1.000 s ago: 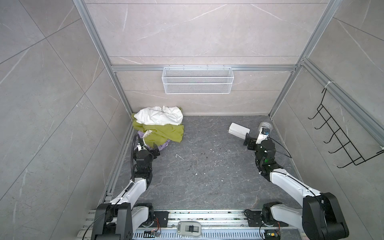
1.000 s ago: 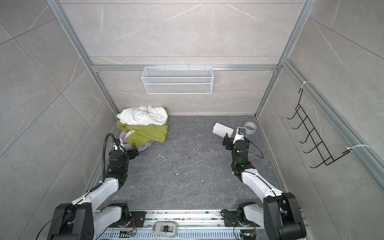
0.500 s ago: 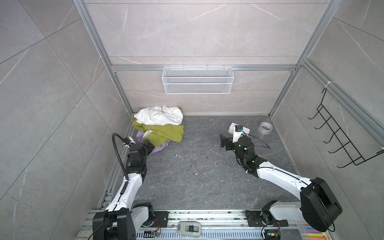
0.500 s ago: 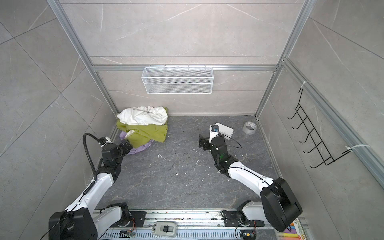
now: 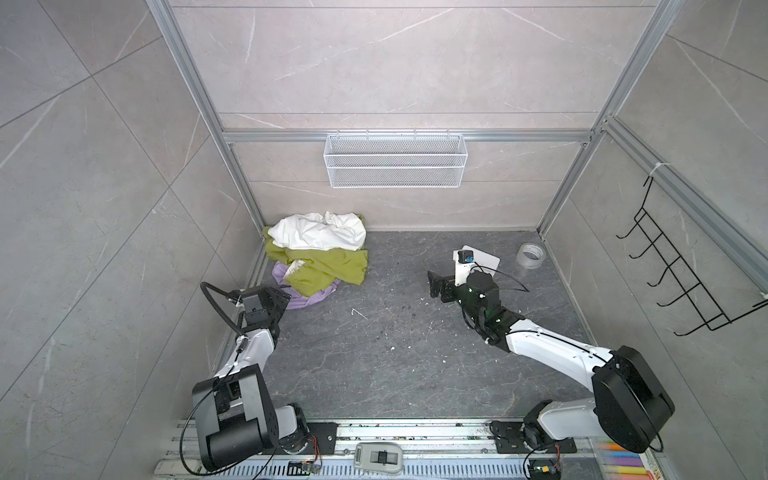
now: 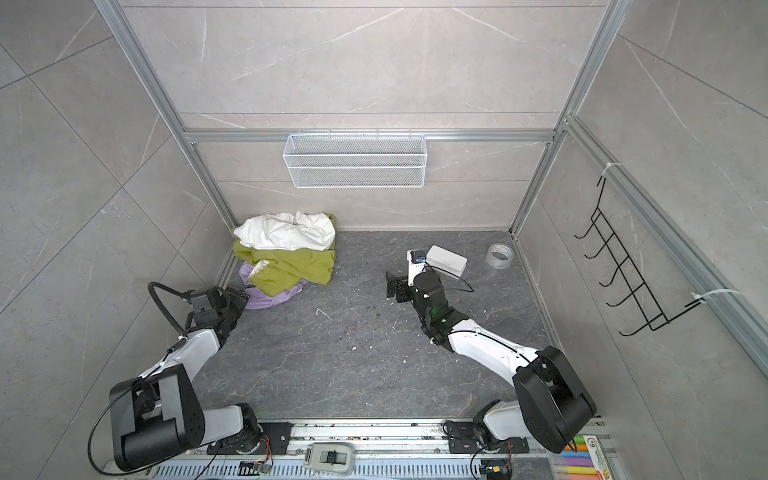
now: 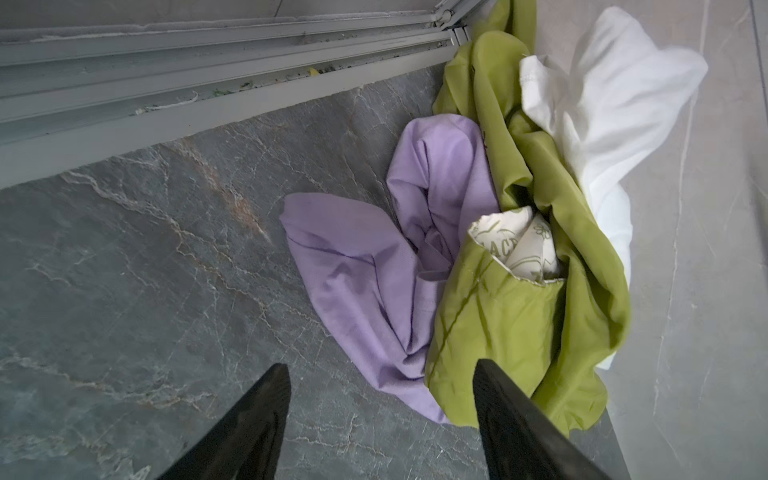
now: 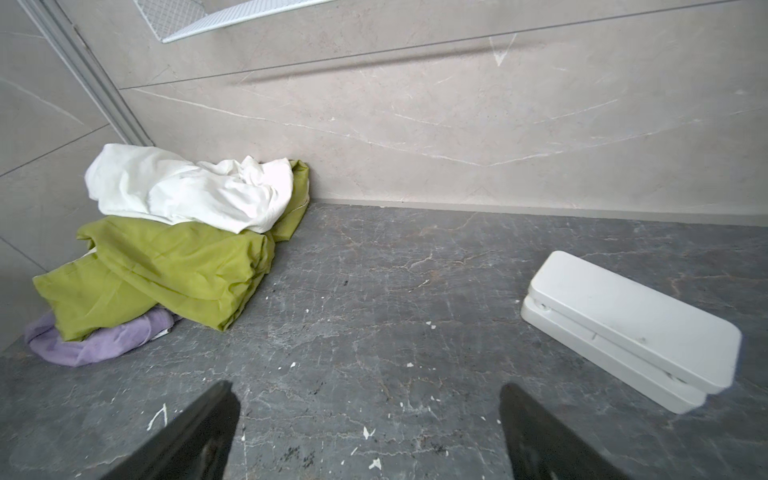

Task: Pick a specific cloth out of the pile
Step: 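Reach left gripper to lavender cloth while right arm swings toward pile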

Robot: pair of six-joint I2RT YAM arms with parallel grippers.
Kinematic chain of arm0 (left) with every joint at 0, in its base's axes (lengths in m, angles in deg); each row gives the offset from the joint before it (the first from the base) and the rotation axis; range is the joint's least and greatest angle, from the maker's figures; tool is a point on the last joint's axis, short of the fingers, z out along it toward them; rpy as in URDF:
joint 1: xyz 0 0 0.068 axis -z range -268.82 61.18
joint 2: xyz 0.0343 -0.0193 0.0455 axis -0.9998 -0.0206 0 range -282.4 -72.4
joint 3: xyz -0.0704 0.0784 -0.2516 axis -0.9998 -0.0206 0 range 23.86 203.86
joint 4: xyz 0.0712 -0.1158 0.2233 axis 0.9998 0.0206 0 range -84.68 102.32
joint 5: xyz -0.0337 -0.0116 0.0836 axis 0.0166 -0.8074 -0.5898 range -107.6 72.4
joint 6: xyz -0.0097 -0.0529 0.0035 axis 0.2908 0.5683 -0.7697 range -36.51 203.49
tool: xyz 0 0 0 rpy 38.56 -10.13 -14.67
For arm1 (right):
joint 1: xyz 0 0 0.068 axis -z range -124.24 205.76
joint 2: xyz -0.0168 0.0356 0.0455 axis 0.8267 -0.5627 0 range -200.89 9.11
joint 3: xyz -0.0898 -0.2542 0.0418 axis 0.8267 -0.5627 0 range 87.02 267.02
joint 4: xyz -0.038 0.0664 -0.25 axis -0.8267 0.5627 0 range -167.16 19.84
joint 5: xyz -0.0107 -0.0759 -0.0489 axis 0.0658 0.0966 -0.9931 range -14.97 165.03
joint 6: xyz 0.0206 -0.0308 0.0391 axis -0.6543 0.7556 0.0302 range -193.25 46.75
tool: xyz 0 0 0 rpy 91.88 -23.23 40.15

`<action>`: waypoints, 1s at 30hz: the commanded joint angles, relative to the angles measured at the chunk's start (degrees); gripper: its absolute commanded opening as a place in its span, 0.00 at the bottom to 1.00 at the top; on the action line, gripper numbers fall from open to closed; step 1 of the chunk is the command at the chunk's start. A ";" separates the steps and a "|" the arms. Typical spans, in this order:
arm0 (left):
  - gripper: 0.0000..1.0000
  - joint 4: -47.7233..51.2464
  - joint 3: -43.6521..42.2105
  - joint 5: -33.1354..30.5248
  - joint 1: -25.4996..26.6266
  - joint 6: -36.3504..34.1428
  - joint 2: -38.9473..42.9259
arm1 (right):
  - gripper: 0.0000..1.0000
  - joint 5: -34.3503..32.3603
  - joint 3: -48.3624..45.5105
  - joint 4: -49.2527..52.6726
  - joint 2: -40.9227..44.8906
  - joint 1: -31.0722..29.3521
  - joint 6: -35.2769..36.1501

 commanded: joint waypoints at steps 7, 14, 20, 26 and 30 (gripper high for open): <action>0.67 -4.81 5.00 6.72 -3.73 3.50 -9.21 | 1.00 14.39 4.79 -7.15 -10.44 -7.37 9.12; 0.54 -1.24 11.51 10.32 -4.54 2.41 -15.89 | 1.00 18.79 8.48 -6.67 -15.10 -9.45 9.16; 0.50 0.87 15.07 11.76 -4.54 2.45 -19.86 | 1.00 16.02 8.44 -8.11 -16.52 -9.51 7.50; 0.49 2.40 17.18 12.47 -4.54 2.37 -22.50 | 1.00 16.01 9.56 -7.18 -16.70 -9.57 7.48; 0.49 3.04 17.84 12.92 -4.54 2.13 -23.75 | 1.00 16.37 9.56 -7.06 -16.80 -9.71 7.49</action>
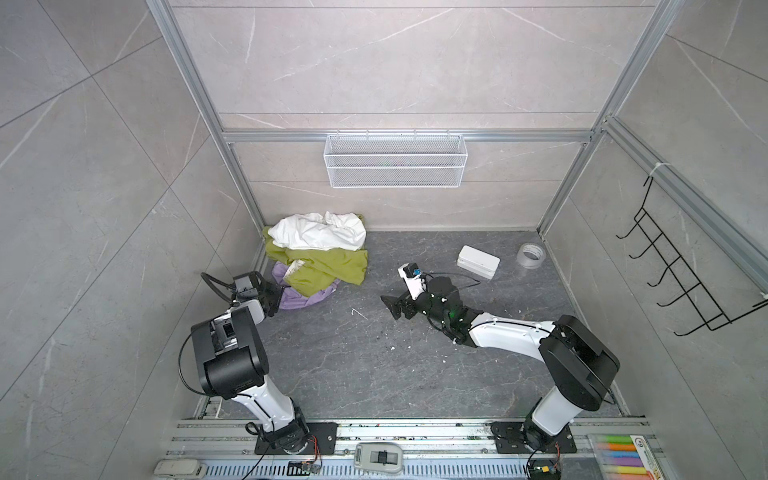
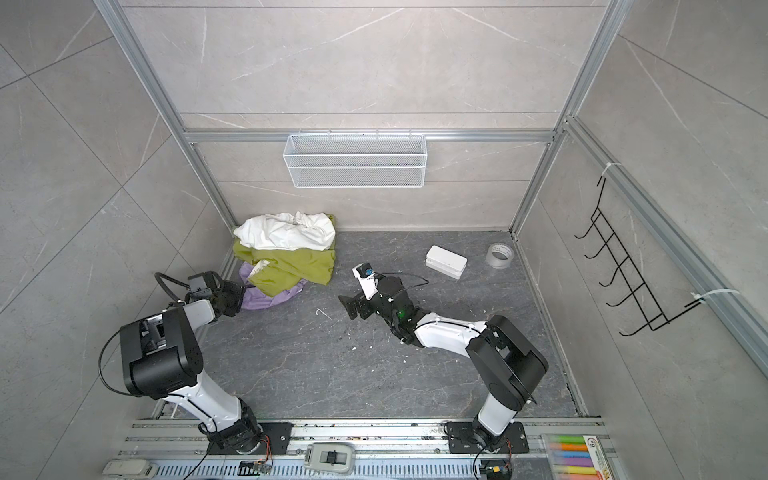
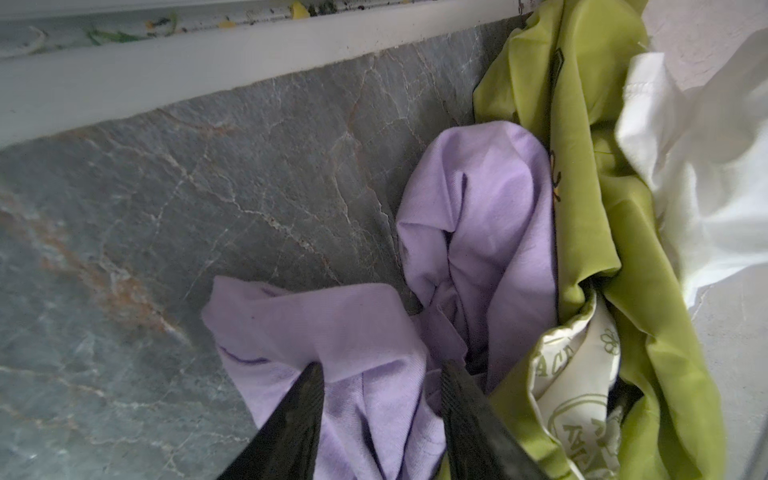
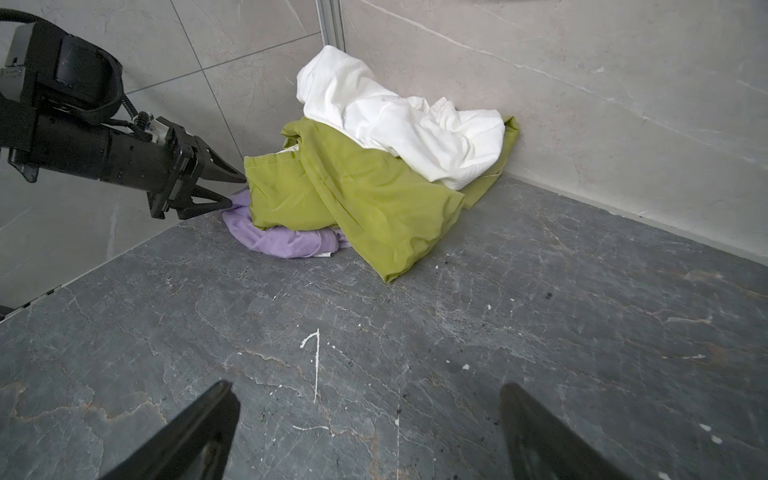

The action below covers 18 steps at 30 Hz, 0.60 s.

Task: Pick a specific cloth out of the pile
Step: 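Reach left gripper to lavender cloth while right arm swings toward pile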

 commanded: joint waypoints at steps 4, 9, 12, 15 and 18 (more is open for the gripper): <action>0.49 1.50 2.21 1.42 -0.24 -0.96 -1.70 | 1.00 0.03 1.45 -0.64 -0.99 -0.89 -0.33; 0.49 1.31 2.40 1.53 -0.19 -1.09 -2.84 | 1.00 -0.14 1.88 -0.12 -1.07 -1.43 0.04; 0.50 0.56 2.26 1.75 -0.19 -1.19 -3.18 | 1.00 -0.27 2.07 0.10 -1.16 -1.84 0.28; 0.50 0.12 2.18 2.05 -0.19 -1.57 -3.43 | 1.00 -0.31 2.16 0.33 -1.23 -2.13 0.31; 0.47 -1.73 1.29 2.17 -0.24 -1.63 -3.17 | 1.00 -0.14 2.17 0.16 -1.36 -2.23 0.39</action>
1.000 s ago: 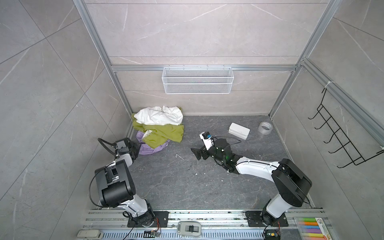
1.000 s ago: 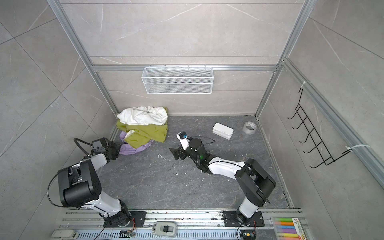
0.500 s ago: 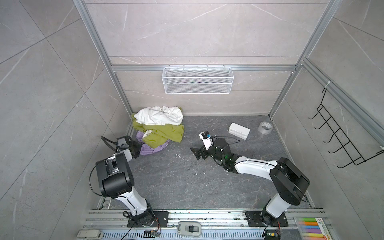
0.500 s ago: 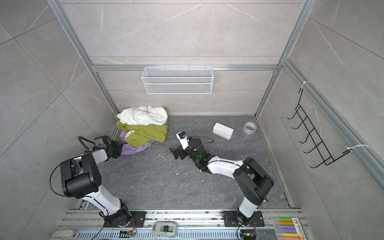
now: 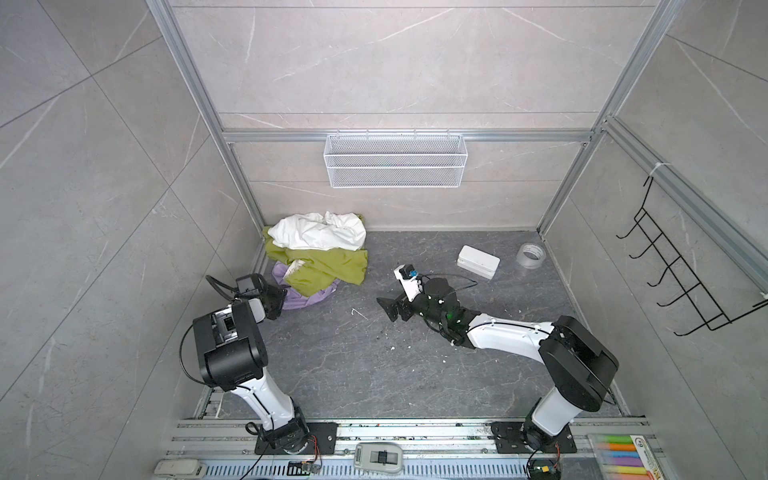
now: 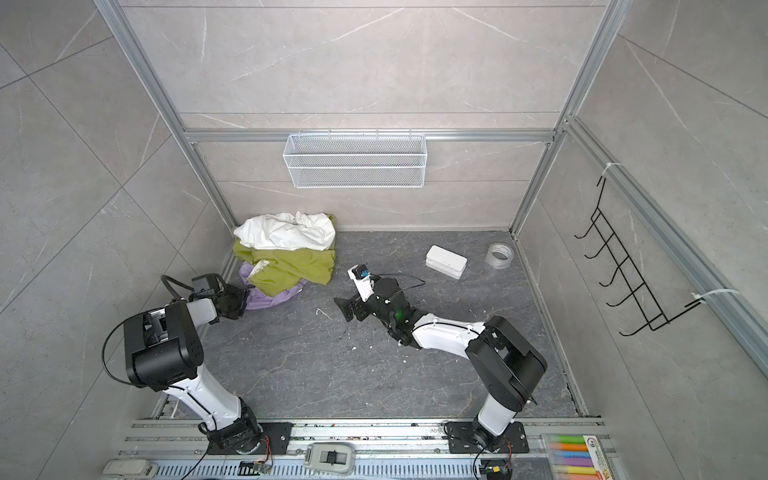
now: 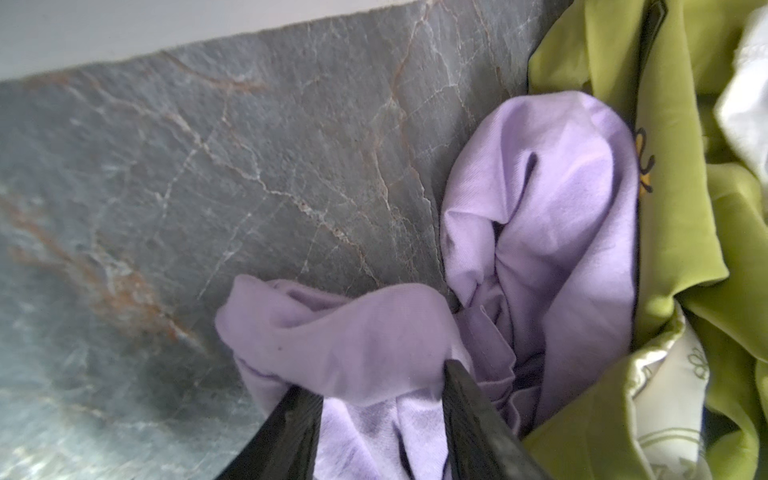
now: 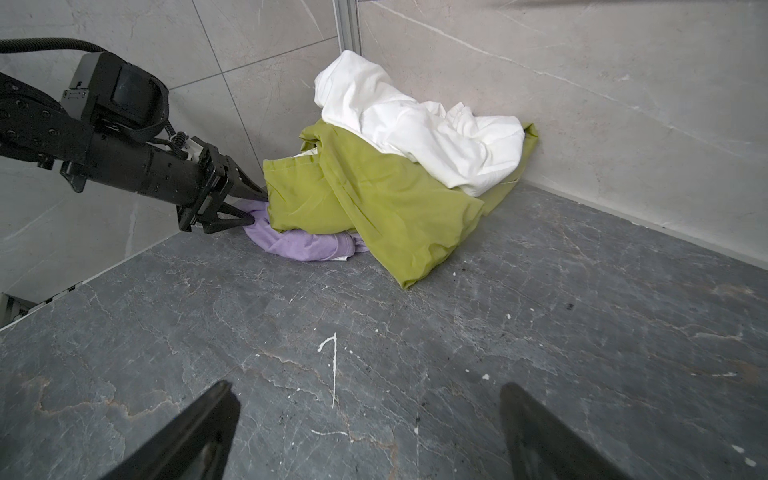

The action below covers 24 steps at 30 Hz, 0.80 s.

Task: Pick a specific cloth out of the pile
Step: 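Reach left gripper to lavender cloth while right arm swings toward pile, then close the left gripper on the lavender cloth edge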

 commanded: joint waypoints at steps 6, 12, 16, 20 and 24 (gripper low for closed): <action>0.32 -2.26 0.90 1.32 -0.19 -1.88 0.17 | 1.00 0.12 2.30 0.99 -1.08 -0.64 0.44; 0.18 -1.87 1.05 1.38 -0.19 -2.92 0.50 | 1.00 0.52 2.27 1.35 -0.74 -1.03 0.41; 0.10 -0.49 1.42 0.82 -0.23 -4.33 1.37 | 1.00 0.57 2.54 1.72 -0.59 -1.13 0.74; 0.02 0.54 1.86 0.70 -0.28 -5.24 2.54 | 1.00 0.83 3.15 2.44 -0.64 -1.20 0.72; 0.00 2.04 2.29 0.43 -0.27 -6.14 3.82 | 0.99 1.10 3.55 2.45 -0.92 -1.49 0.21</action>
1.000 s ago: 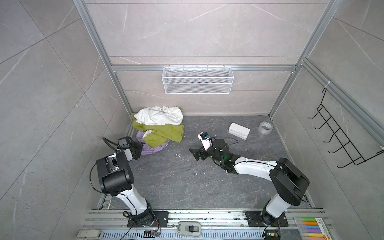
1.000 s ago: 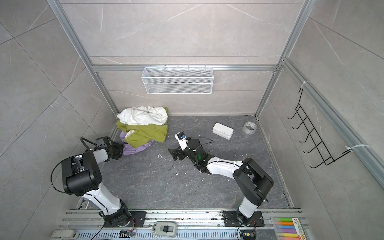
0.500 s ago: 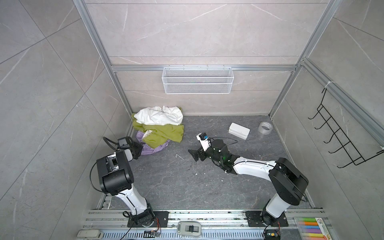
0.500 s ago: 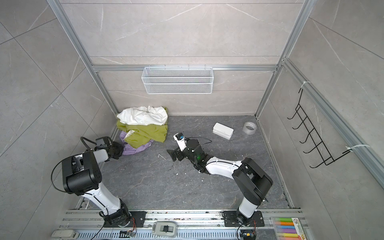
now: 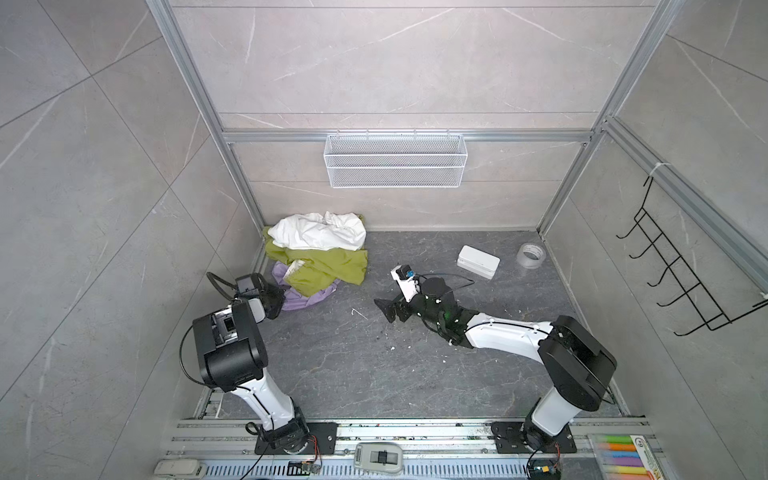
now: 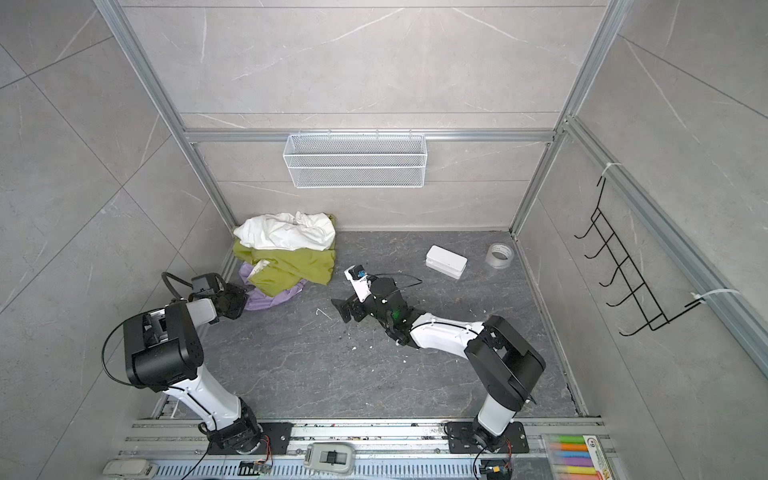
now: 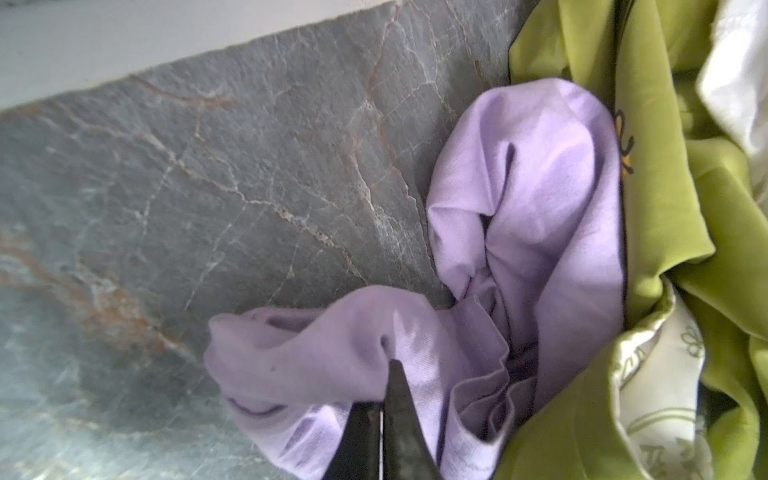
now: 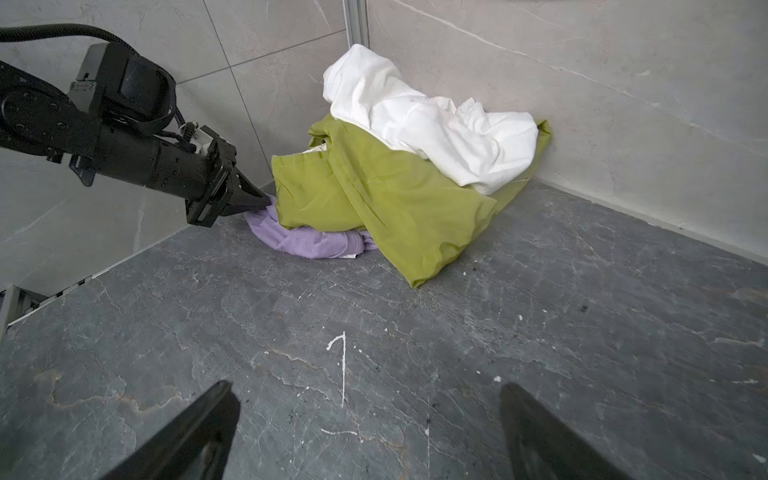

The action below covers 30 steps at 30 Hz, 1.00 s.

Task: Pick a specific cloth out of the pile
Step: 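Close the left gripper on the lavender cloth edge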

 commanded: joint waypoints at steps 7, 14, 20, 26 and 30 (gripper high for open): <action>0.00 3.01 2.66 -0.61 -0.28 -3.20 5.47 | 1.00 1.05 2.93 1.14 -0.90 -1.09 0.49; 0.00 4.53 3.65 -0.52 -0.24 -4.36 8.14 | 1.00 1.49 3.68 1.03 -1.61 -1.78 0.50; 0.00 5.98 3.21 -1.29 -0.26 -5.32 11.37 | 1.00 1.40 3.77 0.77 -1.84 -2.55 0.56; 0.00 7.33 3.17 -2.19 -0.23 -7.02 13.90 | 1.00 0.98 4.17 0.41 -2.19 -3.29 0.51; 0.00 8.36 3.85 -2.28 -0.28 -7.40 15.31 | 1.00 0.71 4.35 0.31 -2.45 -3.82 0.45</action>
